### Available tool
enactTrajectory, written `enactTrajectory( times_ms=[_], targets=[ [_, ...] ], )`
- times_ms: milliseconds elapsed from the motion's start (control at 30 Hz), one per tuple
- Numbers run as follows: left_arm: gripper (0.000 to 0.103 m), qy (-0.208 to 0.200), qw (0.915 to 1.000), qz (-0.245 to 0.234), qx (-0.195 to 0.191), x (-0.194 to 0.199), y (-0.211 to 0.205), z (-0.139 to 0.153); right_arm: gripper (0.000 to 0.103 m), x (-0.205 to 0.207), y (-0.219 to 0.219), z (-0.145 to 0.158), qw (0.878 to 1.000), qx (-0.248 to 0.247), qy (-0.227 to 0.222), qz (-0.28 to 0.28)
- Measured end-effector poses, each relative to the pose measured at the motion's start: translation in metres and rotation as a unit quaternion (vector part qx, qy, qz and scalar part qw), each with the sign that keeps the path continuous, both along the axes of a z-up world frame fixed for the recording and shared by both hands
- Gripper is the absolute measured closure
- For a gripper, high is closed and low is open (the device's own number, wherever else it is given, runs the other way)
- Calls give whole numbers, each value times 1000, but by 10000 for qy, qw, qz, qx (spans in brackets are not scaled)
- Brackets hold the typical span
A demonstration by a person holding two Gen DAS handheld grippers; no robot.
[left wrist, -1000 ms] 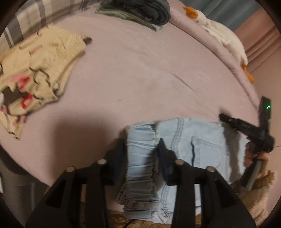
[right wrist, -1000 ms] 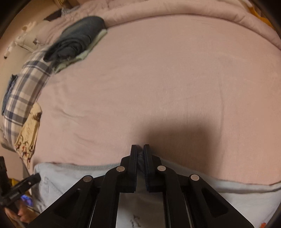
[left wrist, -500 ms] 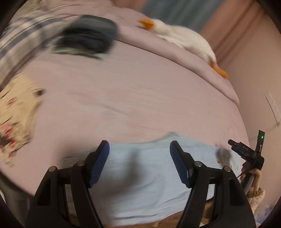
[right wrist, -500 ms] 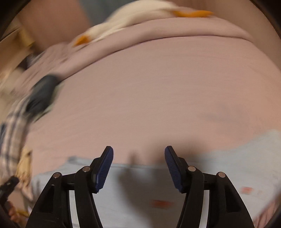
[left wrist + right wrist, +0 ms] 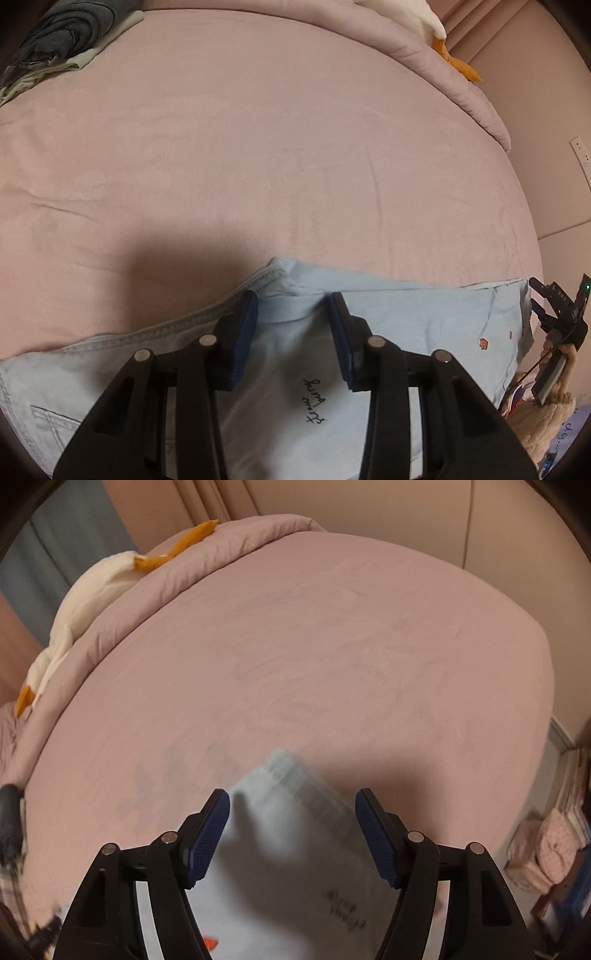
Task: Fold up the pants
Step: 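Grasp the back pocket edge of the jeans with the right gripper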
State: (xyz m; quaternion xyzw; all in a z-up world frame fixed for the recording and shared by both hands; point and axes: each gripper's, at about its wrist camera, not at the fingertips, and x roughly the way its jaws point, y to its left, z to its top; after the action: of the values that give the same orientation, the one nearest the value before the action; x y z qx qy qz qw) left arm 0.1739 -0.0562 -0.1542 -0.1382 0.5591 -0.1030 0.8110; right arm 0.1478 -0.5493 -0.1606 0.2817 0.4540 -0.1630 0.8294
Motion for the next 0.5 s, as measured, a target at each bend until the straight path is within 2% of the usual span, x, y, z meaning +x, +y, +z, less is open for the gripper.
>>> enactTrajectory(
  times_ms=[67, 133, 167, 233, 333, 400, 500],
  targets=[
    [65, -5, 10000, 12, 3, 0, 0, 0, 34, 11, 9, -4, 9999, 104, 16, 64],
    [65, -10, 10000, 42, -15, -3, -1, -2, 65, 18, 12, -8, 9999, -73, 71, 64],
    [64, -17, 10000, 45, -12, -3, -2, -3, 75, 20, 14, -7, 9999, -104, 78, 77],
    [64, -30, 10000, 41, 10, -7, -1, -2, 87, 14, 17, 0, 9998, -128, -137, -21],
    [64, -21, 10000, 51, 45, -6, -5, -3, 92, 7, 14, 12, 9985, -49, -498, -201],
    [64, -42, 9999, 48, 86, -5, -8, -2, 93, 9, 14, 10, 9986, -92, -486, -209],
    [63, -123, 9998, 11, 164, -3, -13, -2, 93, 18, 15, -11, 9996, -106, -199, -146]
  ],
)
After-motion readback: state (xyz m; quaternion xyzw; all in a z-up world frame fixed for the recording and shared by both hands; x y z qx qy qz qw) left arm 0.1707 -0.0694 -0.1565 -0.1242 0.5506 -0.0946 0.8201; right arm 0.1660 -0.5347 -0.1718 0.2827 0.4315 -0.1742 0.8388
